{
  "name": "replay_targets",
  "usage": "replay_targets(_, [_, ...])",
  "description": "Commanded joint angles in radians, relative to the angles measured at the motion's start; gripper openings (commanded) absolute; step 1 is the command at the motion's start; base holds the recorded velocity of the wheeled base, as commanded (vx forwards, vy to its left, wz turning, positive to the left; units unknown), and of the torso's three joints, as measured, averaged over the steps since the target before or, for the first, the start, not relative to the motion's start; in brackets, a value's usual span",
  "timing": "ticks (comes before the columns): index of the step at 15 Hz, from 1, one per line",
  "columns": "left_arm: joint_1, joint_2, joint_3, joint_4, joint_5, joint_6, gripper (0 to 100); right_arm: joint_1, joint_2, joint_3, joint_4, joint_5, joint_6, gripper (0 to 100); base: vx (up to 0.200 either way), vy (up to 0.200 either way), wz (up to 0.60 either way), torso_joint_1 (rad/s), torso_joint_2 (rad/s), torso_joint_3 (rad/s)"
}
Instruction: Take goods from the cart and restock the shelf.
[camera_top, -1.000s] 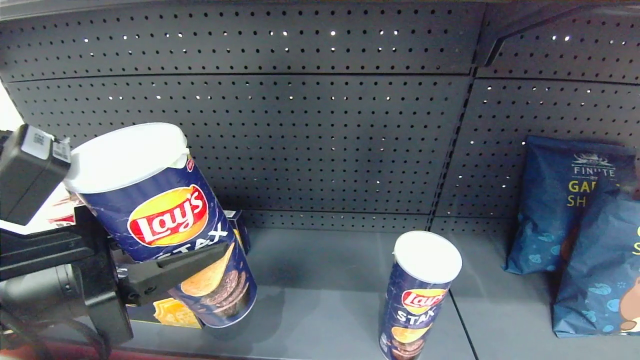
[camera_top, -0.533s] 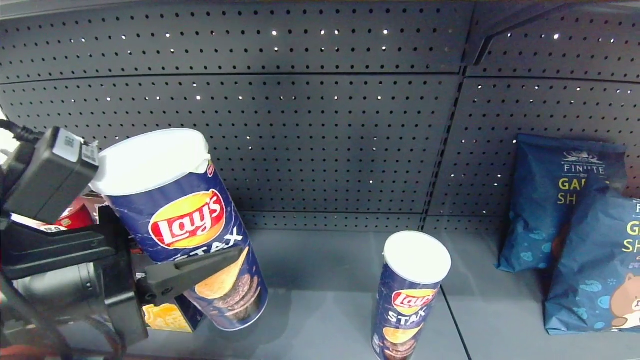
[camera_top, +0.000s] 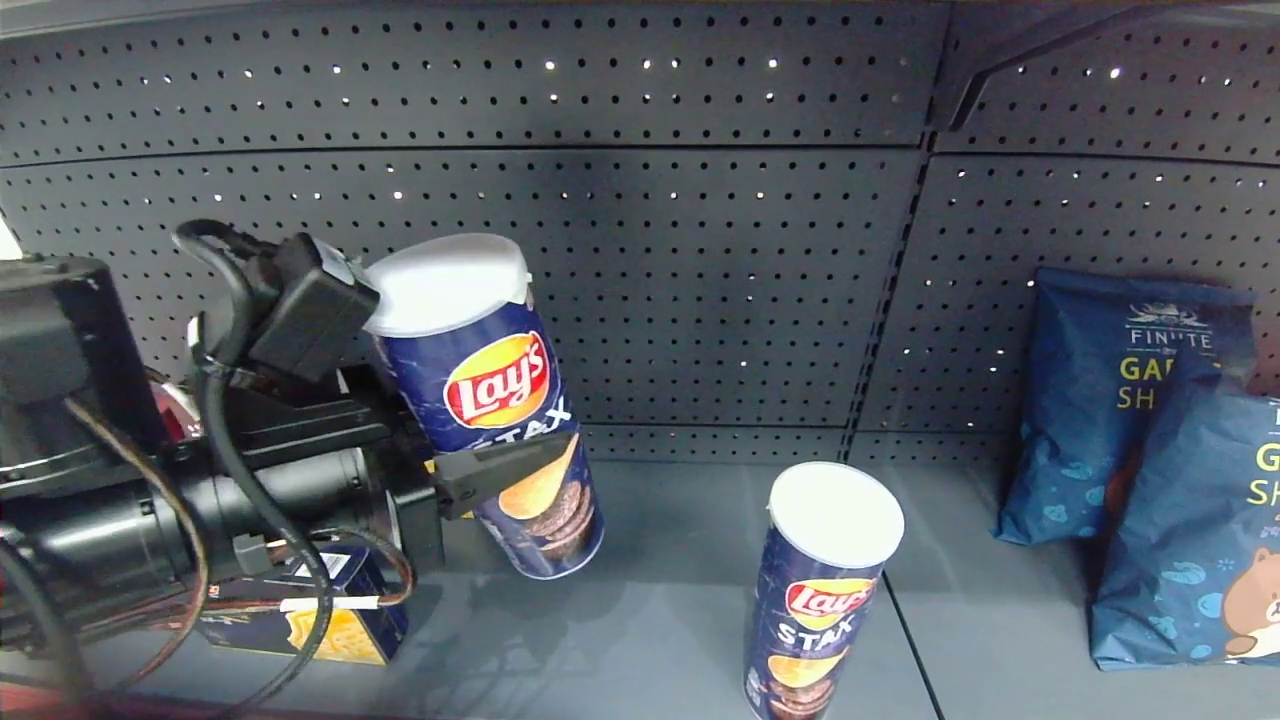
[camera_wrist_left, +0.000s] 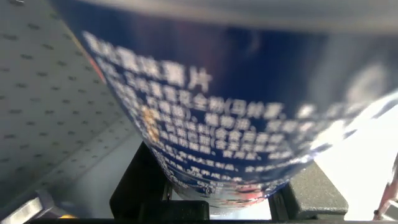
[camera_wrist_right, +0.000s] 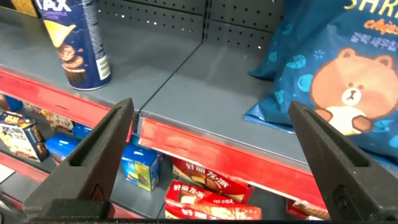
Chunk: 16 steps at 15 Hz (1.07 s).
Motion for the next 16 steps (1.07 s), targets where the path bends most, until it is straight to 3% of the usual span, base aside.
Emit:
replay_targets(1, [-0.007, 0.072, -0.014, 0.001, -0.02, -0.001, 0, 0.0, 0.001, -0.002, 0.0, 0.003, -0.003, 100, 0.0, 0.0, 0.0, 0.0, 0.0, 0.0])
replay_targets(3, [0.0, 0.13, -0.037, -0.017, -0.034, 0.017, 0, 0.0, 0.001, 0.0, 0.0, 0.006, -0.007, 100, 0.0, 0.0, 0.0, 0.0, 0.0, 0.0])
replay_targets(4, [0.0, 0.15, -0.058, -0.031, -0.102, 0.016, 0, 0.0, 0.001, 0.0, 0.0, 0.006, -0.007, 100, 0.0, 0.0, 0.0, 0.0, 0.0, 0.0])
replay_targets(6, [0.026, 0.205, -0.092, -0.054, -0.299, 0.016, 0, 0.0, 0.001, 0.0, 0.0, 0.001, -0.001, 100, 0.0, 0.0, 0.0, 0.0, 0.0, 0.0])
replay_targets(8, [0.036, 0.274, -0.126, -0.129, -0.399, 0.013, 0, 0.0, 0.001, 0.0, 0.0, 0.0, -0.001, 100, 0.0, 0.0, 0.0, 0.0, 0.0, 0.0])
replay_targets(12, [0.033, 0.428, -0.261, -0.149, -0.345, 0.009, 0, 0.0, 0.001, 0.0, 0.0, 0.001, -0.003, 100, 0.0, 0.0, 0.0, 0.0, 0.0, 0.0])
replay_targets(16, [0.033, 0.547, -0.368, -0.145, -0.35, 0.009, 0, 0.0, 0.001, 0.0, 0.0, 0.001, -0.004, 100, 0.0, 0.0, 0.0, 0.0, 0.0, 0.0])
